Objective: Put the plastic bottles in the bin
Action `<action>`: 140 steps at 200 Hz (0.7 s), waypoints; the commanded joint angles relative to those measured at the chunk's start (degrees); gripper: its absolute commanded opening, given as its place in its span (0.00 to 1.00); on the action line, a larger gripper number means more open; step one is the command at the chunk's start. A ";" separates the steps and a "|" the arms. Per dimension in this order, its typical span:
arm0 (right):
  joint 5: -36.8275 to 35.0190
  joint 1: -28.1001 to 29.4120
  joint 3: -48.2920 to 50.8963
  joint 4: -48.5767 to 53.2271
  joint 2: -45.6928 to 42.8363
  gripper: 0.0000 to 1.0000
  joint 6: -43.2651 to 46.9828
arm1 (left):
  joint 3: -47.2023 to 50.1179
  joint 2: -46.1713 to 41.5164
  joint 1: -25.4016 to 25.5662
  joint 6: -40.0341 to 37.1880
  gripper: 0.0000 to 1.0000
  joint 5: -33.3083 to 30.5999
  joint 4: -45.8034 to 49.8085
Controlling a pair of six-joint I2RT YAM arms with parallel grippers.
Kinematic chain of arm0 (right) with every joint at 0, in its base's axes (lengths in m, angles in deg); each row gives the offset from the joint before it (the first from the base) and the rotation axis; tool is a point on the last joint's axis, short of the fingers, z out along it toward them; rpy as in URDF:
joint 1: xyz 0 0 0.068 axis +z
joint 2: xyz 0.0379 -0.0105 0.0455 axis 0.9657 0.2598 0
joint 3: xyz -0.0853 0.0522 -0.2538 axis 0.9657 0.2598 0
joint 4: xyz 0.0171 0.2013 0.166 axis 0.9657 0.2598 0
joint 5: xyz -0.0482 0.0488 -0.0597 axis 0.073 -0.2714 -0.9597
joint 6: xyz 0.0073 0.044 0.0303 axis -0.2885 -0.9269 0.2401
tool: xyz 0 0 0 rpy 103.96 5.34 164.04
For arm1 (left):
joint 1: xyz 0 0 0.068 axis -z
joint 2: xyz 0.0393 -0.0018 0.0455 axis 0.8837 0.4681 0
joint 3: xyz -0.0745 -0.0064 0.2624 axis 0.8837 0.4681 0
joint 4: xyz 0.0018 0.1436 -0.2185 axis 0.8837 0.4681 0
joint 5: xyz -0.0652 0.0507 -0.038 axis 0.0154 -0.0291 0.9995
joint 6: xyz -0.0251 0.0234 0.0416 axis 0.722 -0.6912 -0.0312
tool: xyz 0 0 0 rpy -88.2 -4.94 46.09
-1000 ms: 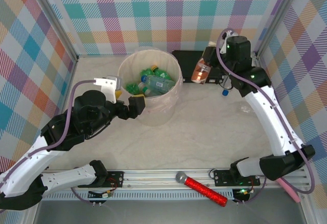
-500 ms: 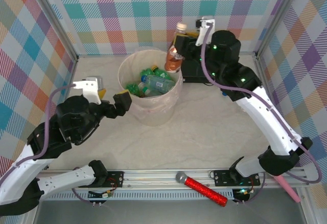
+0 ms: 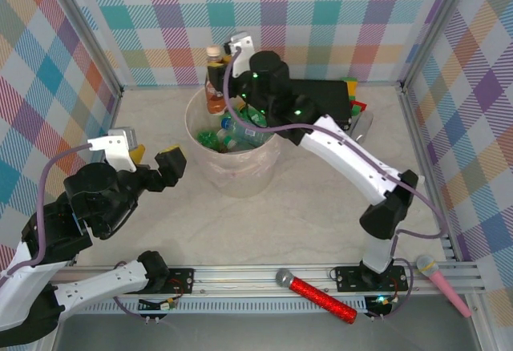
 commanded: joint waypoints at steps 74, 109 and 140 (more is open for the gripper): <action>-1.21 1.57 -0.17 -1.16 4.86 0.81 3.85 | -0.71 -2.13 0.54 0.24 0.99 -3.55 2.60; -2.23 1.62 1.78 -0.69 1.35 0.83 4.91 | -0.62 -1.23 0.54 0.28 1.00 -3.16 2.51; -3.57 1.52 4.07 -0.68 -1.66 0.84 5.51 | -0.18 -0.57 0.58 0.37 1.00 -2.16 1.83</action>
